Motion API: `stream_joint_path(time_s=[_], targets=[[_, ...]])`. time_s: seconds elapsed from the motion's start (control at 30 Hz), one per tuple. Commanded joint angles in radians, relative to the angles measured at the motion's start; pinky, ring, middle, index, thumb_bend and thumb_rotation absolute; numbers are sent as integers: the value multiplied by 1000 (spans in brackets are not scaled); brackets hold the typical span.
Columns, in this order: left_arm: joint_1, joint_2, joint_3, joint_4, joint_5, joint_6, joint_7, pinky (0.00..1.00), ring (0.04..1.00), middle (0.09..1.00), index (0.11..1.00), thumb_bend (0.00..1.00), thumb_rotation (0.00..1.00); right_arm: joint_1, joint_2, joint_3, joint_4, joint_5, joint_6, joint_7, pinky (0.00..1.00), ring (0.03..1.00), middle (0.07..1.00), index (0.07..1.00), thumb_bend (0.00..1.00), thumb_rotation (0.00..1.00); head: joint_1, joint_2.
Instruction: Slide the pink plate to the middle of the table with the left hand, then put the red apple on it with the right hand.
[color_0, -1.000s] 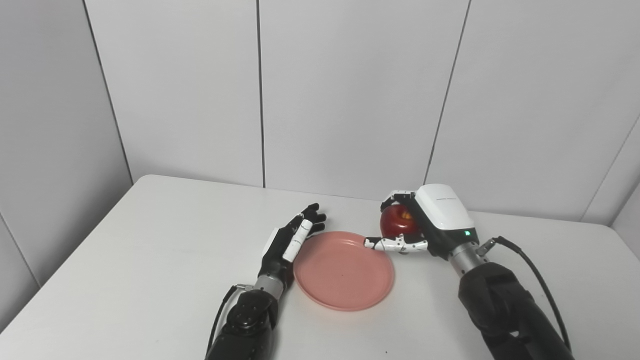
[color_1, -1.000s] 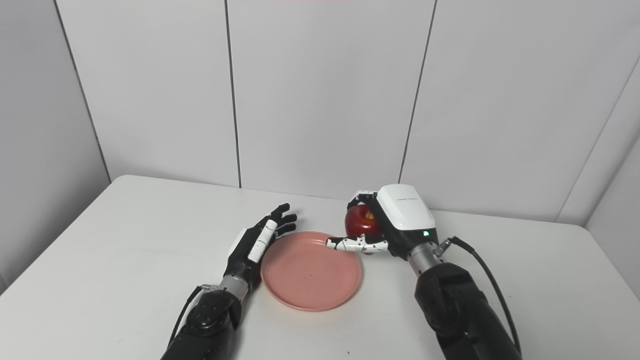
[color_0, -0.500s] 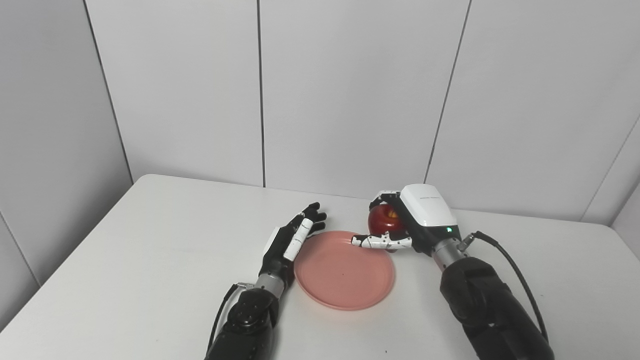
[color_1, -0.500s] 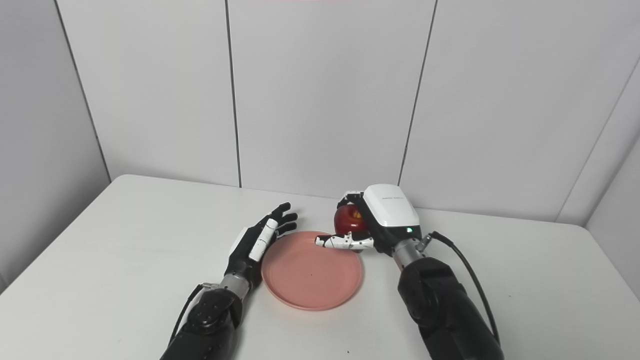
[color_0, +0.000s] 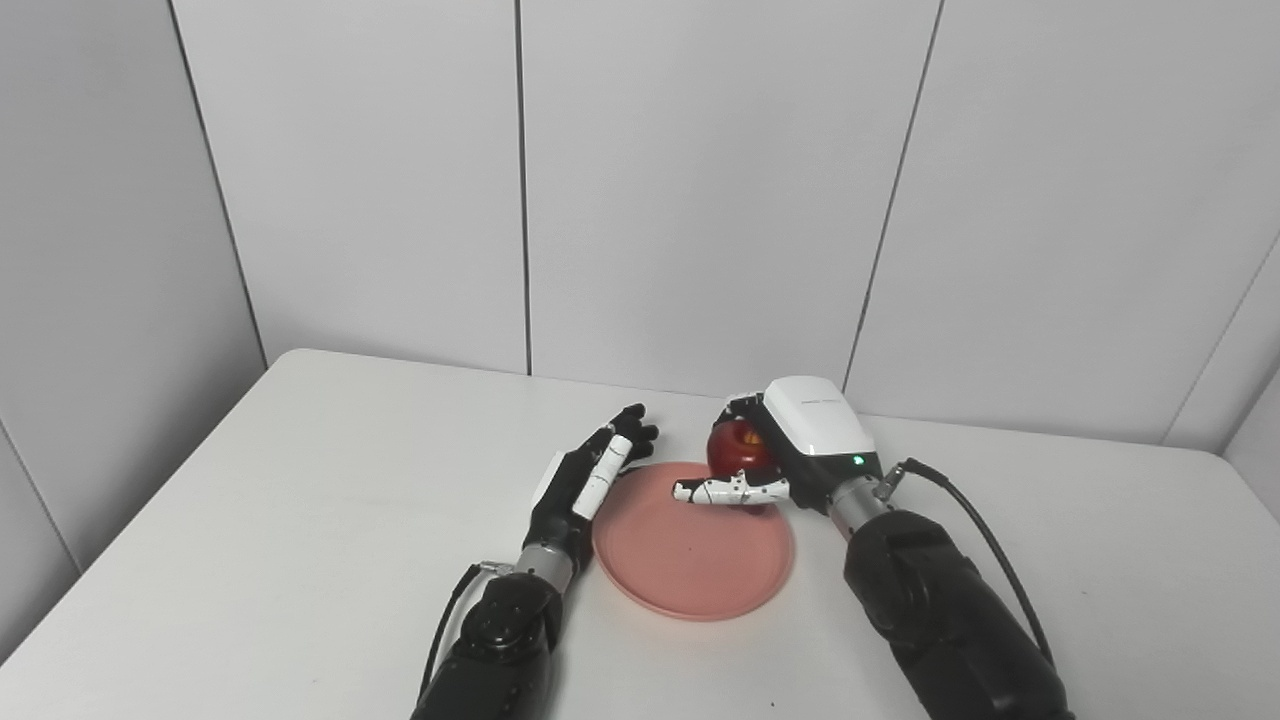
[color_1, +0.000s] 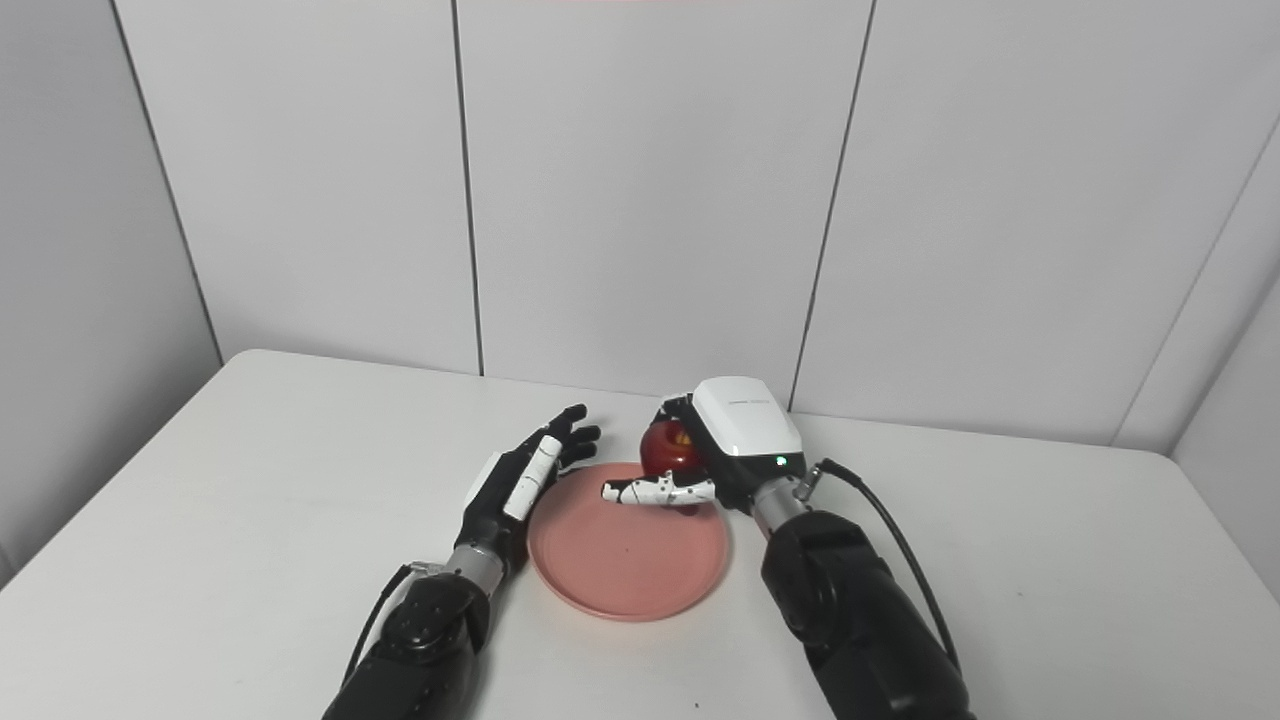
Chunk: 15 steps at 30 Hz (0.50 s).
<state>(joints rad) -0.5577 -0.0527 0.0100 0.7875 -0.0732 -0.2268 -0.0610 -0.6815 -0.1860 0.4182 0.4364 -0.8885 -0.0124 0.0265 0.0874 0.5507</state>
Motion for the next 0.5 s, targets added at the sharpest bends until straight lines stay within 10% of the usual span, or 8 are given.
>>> stream_joint_path(time_s=[0.0,0.47], targets=[[50,-18,-5,73,7,-12,4,821,862,833,858,1000,849,-72,13,2,-18,-3,5,-27,222,304,391,558,676,775,1,0],[38,-12,-3,97,13,-27,17,838,872,828,850,997,858,-68,50,61,42,-29,8,-36,273,356,429,577,671,813,14,2]])
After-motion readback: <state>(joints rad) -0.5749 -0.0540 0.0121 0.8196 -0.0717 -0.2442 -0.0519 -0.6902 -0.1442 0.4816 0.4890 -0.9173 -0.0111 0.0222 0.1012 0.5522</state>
